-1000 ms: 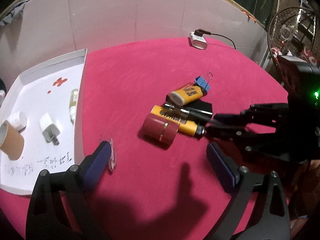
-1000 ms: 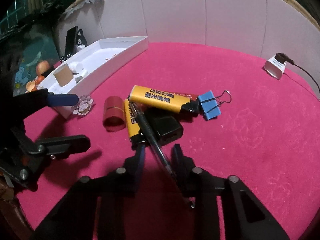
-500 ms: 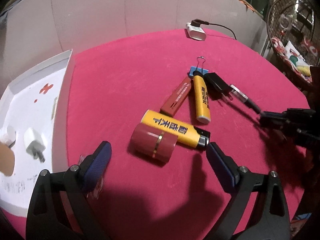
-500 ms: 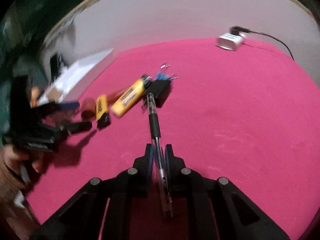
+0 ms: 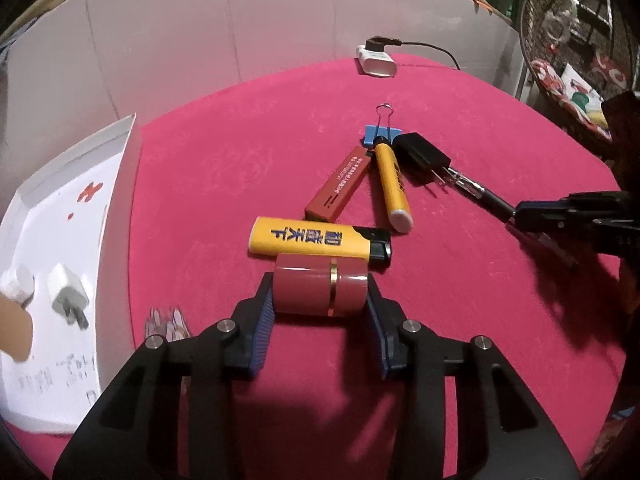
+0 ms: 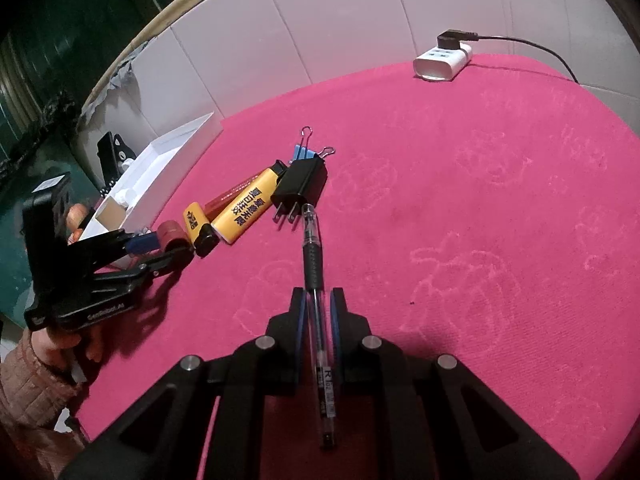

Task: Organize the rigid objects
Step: 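Grasp the black pen with the right tool while the left tool grasps the red cylindrical case, then carry the pen in the right tool while the left tool carries the red case to the tray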

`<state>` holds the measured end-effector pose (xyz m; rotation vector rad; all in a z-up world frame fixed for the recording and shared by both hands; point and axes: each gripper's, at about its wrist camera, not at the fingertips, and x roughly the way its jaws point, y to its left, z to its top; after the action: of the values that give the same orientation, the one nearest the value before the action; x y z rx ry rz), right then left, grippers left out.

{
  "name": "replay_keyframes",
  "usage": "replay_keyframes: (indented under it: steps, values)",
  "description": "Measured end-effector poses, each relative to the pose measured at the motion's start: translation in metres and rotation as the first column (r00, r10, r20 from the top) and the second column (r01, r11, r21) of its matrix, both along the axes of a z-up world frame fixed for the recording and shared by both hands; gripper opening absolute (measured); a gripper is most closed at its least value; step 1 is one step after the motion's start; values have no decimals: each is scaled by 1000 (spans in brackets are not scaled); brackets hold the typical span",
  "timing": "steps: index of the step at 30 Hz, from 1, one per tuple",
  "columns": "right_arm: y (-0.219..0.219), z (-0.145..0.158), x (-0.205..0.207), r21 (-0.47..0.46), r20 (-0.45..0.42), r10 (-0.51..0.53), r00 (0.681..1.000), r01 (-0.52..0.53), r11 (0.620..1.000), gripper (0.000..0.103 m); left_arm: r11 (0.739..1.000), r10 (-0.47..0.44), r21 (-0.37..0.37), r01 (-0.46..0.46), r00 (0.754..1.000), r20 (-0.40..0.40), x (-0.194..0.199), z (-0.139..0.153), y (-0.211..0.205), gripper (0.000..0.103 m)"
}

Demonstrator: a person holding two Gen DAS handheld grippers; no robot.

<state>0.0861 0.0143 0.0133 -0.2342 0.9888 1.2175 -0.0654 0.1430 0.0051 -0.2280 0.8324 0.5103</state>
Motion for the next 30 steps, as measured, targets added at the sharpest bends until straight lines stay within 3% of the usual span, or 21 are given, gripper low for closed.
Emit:
replay_keyframes:
  steps: [8,13,21,30]
  values:
    - [2,1,-6,-14,30,7,1000,-6,1000,10,997,49,-54,-47,998,32,-17,0,-15,40]
    - [2,0,-38,-7,52,85,995,-85,996,10,995,64,-82,-59,996,57,-38,1,-26,40]
    - [6,0,-82,-2,47,210,977,-210,978,10,990,128,-73,-124,990,56,-64,1,-31,40]
    - [13,8,-101,32,57,252,966,-254,967,10,983,177,-63,-172,981,74,-77,5,-28,40]
